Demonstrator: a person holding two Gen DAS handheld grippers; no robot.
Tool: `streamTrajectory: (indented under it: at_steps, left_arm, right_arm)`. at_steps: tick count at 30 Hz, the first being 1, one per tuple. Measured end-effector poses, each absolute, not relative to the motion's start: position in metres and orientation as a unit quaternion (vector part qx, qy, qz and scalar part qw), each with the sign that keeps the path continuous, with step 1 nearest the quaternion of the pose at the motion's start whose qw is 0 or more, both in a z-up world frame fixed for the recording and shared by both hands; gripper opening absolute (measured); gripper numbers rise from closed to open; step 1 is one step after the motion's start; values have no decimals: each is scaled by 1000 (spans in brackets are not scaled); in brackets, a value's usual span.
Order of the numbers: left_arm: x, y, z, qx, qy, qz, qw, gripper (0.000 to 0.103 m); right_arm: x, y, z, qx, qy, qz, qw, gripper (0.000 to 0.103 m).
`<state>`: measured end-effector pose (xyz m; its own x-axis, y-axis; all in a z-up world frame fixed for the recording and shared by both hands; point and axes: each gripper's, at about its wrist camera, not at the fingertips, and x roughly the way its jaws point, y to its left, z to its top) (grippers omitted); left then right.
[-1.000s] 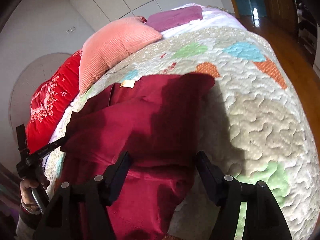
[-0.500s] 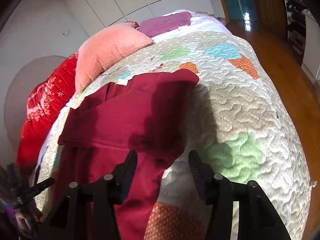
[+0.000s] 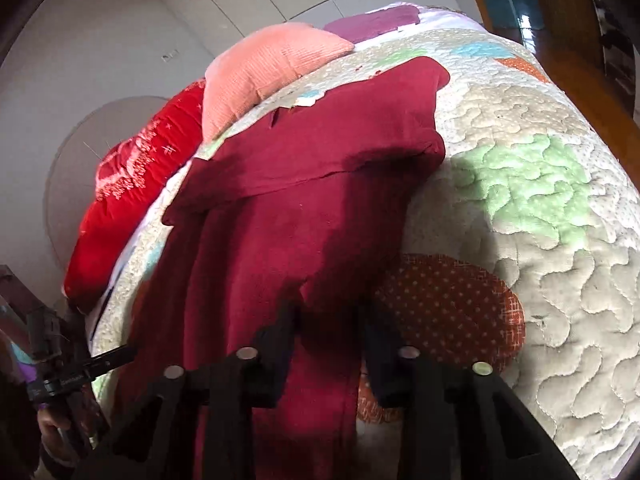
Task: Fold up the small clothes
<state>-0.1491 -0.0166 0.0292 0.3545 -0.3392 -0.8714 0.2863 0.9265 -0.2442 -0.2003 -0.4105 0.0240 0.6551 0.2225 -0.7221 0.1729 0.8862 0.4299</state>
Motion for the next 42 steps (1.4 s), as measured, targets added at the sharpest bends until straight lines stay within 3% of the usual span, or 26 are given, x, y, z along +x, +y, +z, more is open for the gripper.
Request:
streamTrajectory:
  at_steps: [6, 11, 12, 15, 16, 18, 20, 21, 24, 26, 28, 29, 30, 31, 32, 33, 37, 42]
  left_arm:
    - [-158, -11, 29, -36, 538, -199, 819, 63]
    - [-164, -16, 28, -26, 536, -195, 821, 65]
    - [-166, -16, 29, -22, 538, -199, 819, 65]
    - [-172, -12, 29, -19, 544, -205, 813, 65]
    - [-175, -10, 29, -23, 547, -207, 811, 65]
    - [-179, -6, 27, -30, 552, -209, 807, 66]
    - [-184, -4, 26, -36, 556, -210, 803, 72]
    - [-186, -5, 26, -42, 557, -215, 801, 80]
    - [-190, -10, 23, -40, 557, -220, 800, 87]
    - [-192, -17, 22, -18, 555, -223, 801, 90]
    - [-194, -20, 20, -6, 550, -219, 806, 90]
    - [-196, -21, 20, 3, 546, -218, 809, 90]
    - [-199, -24, 21, 19, 540, -219, 812, 76]
    - [-201, -24, 23, 31, 533, -219, 817, 52]
    - [-203, -20, 26, 26, 529, -225, 818, 39]
    - [-203, -15, 27, 6, 533, -238, 812, 13]
    - [-215, 0, 39, -23, 516, -261, 816, 7]
    - [-224, 17, 39, -17, 515, -248, 820, 7]
  right_arm:
    - [-223, -414, 57, 149, 396, -60, 904, 7]
    - [-233, -420, 48, 177, 423, -31, 888, 7]
    - [-243, -422, 52, 188, 421, -22, 887, 12]
    - [-279, -426, 58, 238, 410, 26, 880, 60]
    - [-292, -428, 56, 258, 408, 41, 875, 62]
    - [-310, -426, 45, 289, 428, 58, 854, 62]
    - [-325, -421, 34, 306, 443, 71, 840, 62]
    - [-331, -417, 30, 313, 440, 81, 838, 62]
    - [-337, -400, 23, 316, 420, 113, 843, 62]
    - [-335, -388, 20, 301, 411, 121, 852, 53]
    - [-331, -381, 17, 288, 414, 124, 855, 30]
    - [-330, -380, 16, 282, 414, 122, 857, 25]
    - [-330, -380, 17, 277, 415, 124, 858, 13]
    - [-330, -380, 21, 275, 413, 128, 859, 10]
    - [-332, -381, 25, 273, 406, 134, 862, 9]
    - [-334, -381, 31, 271, 398, 141, 865, 7]
    - [-345, -379, 52, 264, 371, 172, 873, 7]
    - [-342, -381, 38, 237, 407, 145, 870, 6]
